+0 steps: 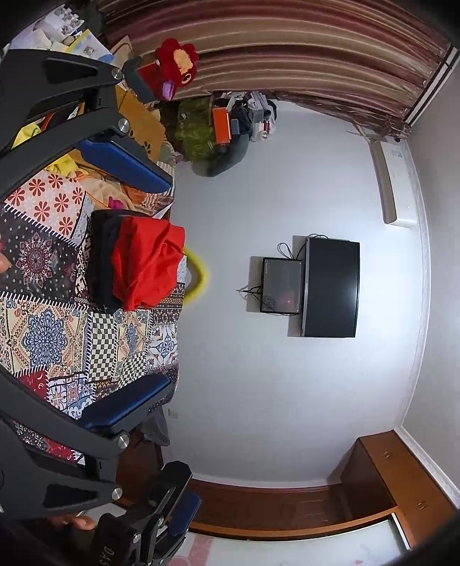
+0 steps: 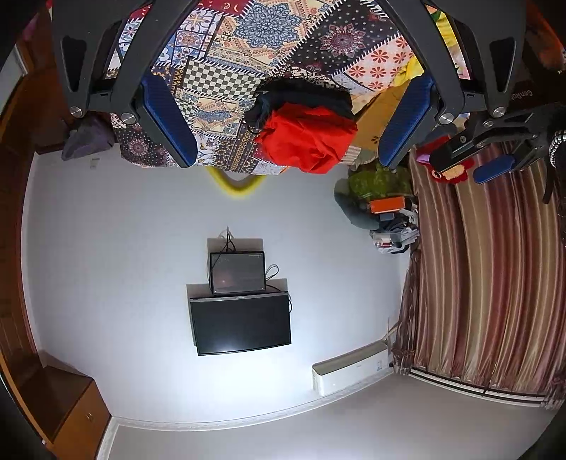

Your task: Fold large clothes

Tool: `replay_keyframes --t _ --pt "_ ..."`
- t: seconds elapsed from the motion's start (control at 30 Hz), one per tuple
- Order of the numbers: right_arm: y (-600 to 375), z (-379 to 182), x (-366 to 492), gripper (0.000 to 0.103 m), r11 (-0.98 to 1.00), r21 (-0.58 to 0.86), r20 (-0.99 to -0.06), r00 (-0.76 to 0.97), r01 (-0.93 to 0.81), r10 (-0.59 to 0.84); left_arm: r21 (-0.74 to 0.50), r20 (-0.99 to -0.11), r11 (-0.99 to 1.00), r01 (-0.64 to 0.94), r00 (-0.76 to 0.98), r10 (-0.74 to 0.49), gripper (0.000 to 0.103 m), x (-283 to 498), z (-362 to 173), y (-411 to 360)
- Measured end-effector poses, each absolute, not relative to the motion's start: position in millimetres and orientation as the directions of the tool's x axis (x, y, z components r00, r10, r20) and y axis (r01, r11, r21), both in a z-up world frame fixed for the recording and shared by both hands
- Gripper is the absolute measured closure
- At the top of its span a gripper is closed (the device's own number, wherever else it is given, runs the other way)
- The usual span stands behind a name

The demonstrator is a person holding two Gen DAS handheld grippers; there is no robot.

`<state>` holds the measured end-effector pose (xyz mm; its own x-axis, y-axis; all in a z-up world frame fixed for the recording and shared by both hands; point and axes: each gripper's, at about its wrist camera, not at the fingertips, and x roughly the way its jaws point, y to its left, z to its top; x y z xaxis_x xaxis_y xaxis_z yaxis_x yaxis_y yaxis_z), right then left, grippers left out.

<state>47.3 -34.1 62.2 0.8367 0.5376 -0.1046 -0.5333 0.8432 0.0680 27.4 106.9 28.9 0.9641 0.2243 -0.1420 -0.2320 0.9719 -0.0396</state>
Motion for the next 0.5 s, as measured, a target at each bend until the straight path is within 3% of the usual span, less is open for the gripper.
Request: replay_keyframes --t 0.5 --pt "-32.6 59.1 50.5 0.001 0.843 0.072 -0.123 0.834 -0.533 0.538 -0.05 -0.158 0.975 -0.219 0.965 0.209 0.0 27.7 22.1 116.5"
